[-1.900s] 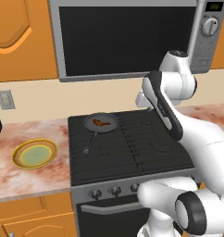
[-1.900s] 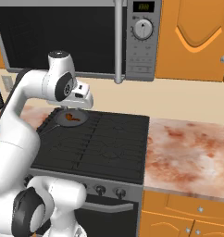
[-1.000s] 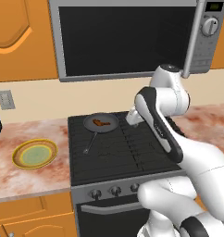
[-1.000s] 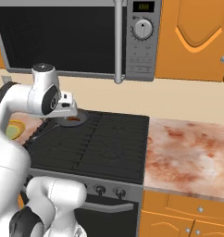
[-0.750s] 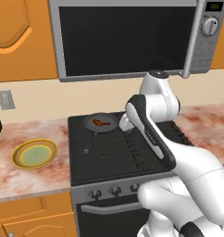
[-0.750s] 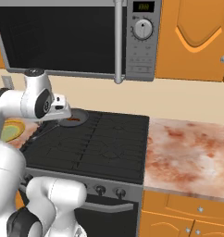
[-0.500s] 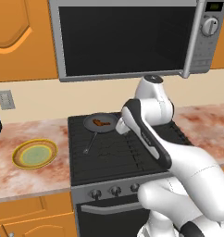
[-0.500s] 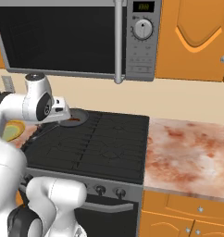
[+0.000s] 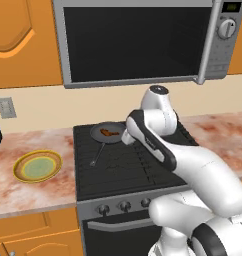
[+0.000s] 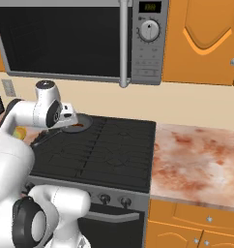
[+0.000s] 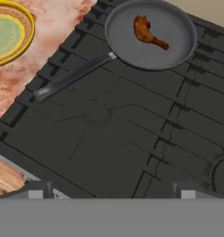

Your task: Place the chicken drumstick on the plate and place the avocado on the same plate.

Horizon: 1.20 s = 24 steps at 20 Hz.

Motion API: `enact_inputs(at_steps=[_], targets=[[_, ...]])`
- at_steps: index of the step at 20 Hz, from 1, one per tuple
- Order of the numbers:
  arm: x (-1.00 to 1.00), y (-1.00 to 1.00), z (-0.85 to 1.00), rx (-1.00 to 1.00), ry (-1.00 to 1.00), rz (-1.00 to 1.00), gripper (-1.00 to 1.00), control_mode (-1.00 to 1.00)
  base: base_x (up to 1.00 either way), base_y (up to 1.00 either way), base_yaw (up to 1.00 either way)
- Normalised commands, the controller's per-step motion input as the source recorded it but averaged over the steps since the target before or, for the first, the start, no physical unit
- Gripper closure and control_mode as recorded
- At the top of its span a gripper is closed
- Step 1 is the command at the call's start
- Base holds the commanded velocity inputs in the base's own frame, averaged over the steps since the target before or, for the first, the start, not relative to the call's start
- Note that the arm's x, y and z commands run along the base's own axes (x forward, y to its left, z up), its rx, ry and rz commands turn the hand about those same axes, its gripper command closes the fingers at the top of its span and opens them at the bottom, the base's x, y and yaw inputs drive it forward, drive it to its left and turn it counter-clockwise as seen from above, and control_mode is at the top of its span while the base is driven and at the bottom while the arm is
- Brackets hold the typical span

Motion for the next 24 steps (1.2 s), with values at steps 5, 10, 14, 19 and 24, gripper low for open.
enact_inputs(at_steps=[5, 10, 14, 19, 24], targets=[[0.43, 0.00, -0.13, 0.00, 0.00, 0.02, -1.00, -1.00, 0.00, 0.00, 0.00], [0.38, 0.00, -0.16, 0.00, 0.00, 0.01, -1.00, -1.00, 0.00, 0.00, 0.00], [0.35, 0.04, -0.15, 0.00, 0.00, 0.01, -1.00, -1.00, 0.00, 0.00, 0.00], [0.39, 0.06, -0.14, 0.00, -0.03, 0.01, -1.00, -1.00, 0.00, 0.00, 0.00], [0.41, 0.13, -0.21, 0.00, -0.06, 0.01, -1.00, -1.00, 0.00, 0.00, 0.00]])
